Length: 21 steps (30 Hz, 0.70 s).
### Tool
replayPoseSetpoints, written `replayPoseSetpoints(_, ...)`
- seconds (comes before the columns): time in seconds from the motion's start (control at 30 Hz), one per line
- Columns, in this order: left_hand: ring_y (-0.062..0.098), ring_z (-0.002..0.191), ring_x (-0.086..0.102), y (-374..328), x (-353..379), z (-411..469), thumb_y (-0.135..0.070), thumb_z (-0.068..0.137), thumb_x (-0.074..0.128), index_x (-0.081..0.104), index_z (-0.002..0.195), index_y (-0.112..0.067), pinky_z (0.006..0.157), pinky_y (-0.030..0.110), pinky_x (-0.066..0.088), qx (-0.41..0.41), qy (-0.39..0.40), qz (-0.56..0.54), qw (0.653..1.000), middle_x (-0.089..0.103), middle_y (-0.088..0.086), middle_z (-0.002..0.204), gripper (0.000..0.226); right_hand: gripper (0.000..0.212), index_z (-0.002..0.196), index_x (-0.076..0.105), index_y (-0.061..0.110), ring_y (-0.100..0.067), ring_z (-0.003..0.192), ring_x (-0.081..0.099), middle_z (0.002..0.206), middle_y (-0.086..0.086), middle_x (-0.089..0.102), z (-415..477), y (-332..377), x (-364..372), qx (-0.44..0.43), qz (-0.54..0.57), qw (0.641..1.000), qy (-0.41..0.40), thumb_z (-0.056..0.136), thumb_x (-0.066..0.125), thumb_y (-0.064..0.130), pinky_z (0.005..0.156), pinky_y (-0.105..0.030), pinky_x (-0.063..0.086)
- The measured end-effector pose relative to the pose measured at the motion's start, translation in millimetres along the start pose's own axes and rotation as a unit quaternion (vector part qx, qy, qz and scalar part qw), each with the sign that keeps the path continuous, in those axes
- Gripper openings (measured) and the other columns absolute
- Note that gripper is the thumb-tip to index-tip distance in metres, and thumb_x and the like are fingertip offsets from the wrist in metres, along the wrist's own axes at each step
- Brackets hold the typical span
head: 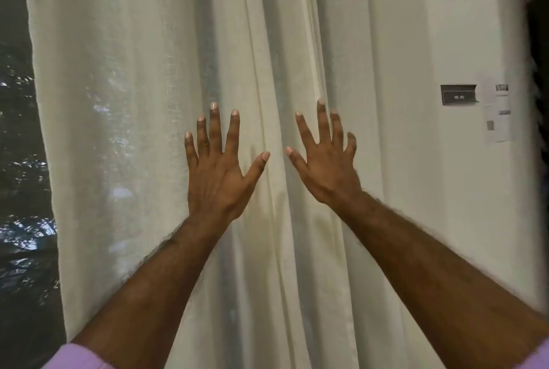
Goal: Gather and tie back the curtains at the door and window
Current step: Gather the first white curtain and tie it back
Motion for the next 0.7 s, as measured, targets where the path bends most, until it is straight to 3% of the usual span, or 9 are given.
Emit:
replayPoseSetpoints(0.13,0.022,0.151,-0.016,1.0,0.5,0.3,-0.076,0.09,0.021,-0.006,0.156,-0.031,0.122,0.05,-0.006,0.003,-0.004,0.012,1.0,-0.017,0.003,0.165,0.085,0.073,0.158,-0.006,0.036,-0.031,0.154,-0.013,0.167,-0.005,-0.021,5.4,-1.1,27.8,0.036,0.006,0.999,0.025,0.097,0.019,0.068,0.118,-0.067,0.007)
replayPoseSetpoints(0.37,0.021,0.151,-0.015,-1.3,4.0,4.9,-0.076,0.089,0.019,-0.008,0.156,-0.033,0.122,0.051,-0.004,-0.002,0.008,-0.01,1.0,-0.018,0.0,0.164,0.083,0.062,0.157,0.02,0.036,-0.033,0.155,-0.003,0.168,-0.007,-0.013,13.1,-10.8,40.9,0.063,0.028,0.998,0.002,0.101,0.032,0.06,0.118,-0.064,0.013)
replayPoseSetpoints(0.47,0.023,0.152,-0.007,-6.0,7.4,9.1,-0.077,0.088,0.022,-0.006,0.155,-0.036,0.122,0.052,0.001,-0.015,0.014,-0.038,0.999,-0.013,-0.001,0.165,0.084,0.063,0.156,0.023,0.034,-0.032,0.155,-0.001,0.169,-0.007,-0.01,16.5,-11.3,39.6,0.071,0.035,0.997,0.006,0.1,0.038,0.058,0.119,-0.061,0.014)
replayPoseSetpoints(0.6,0.028,0.15,0.015,-13.1,14.2,16.2,-0.08,0.085,0.028,-0.002,0.154,-0.038,0.117,0.055,0.019,-0.054,0.014,-0.07,0.996,0.003,0.002,0.165,0.086,0.069,0.155,0.024,0.023,-0.029,0.148,0.027,0.165,-0.006,0.017,24.0,-11.8,36.2,0.126,0.166,0.977,-0.042,0.098,0.059,0.038,0.115,-0.051,0.035)
replayPoseSetpoints(0.7,0.03,0.142,0.03,-17.6,19.7,24.3,-0.082,0.082,0.033,0.0,0.153,-0.036,0.109,0.054,0.034,-0.07,0.011,-0.067,0.995,0.017,0.006,0.16,0.091,0.063,0.15,0.034,0.019,-0.025,0.132,0.047,0.147,-0.005,0.046,36.4,-16.2,34.9,0.151,0.238,0.957,-0.068,0.095,0.065,0.026,0.104,-0.043,0.049)
Point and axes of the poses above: each hand's wrist, its own z-axis towards the middle knuckle, its own x-axis out of the palm, y = z × x, the point moved 2 cm from there along z, towards the middle knuckle
